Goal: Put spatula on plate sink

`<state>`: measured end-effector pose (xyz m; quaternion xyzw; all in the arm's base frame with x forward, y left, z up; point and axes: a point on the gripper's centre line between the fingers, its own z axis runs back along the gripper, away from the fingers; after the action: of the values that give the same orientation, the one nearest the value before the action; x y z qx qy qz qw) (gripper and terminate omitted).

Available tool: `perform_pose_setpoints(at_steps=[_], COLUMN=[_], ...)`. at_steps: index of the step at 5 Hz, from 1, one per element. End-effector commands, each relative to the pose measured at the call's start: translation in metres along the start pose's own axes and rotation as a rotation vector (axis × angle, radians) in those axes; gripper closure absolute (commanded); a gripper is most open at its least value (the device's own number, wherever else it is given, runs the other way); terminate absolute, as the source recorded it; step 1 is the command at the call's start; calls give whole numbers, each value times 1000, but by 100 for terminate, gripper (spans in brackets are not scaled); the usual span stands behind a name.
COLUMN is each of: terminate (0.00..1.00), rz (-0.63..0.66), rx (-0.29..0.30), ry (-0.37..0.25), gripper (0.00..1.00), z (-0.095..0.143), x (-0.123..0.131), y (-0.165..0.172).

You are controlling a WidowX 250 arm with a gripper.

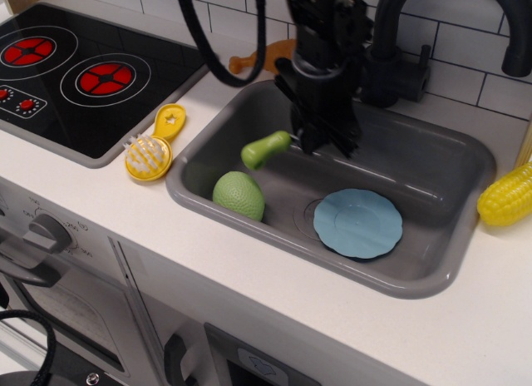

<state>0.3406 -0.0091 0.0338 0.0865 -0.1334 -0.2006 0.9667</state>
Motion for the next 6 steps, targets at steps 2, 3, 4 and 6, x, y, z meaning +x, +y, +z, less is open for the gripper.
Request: perform_pose_setpoints(at_steps=[2, 3, 4, 6], terminate=[0, 0, 0, 0], rz=[188, 227, 268, 292], rx=[-48, -37, -16, -41], ry=[-50, -2, 11, 23], gripper=[100, 100, 100, 100], z=[11, 1, -9, -17], x=[24, 30, 33, 31], y=[-54, -61, -64, -72])
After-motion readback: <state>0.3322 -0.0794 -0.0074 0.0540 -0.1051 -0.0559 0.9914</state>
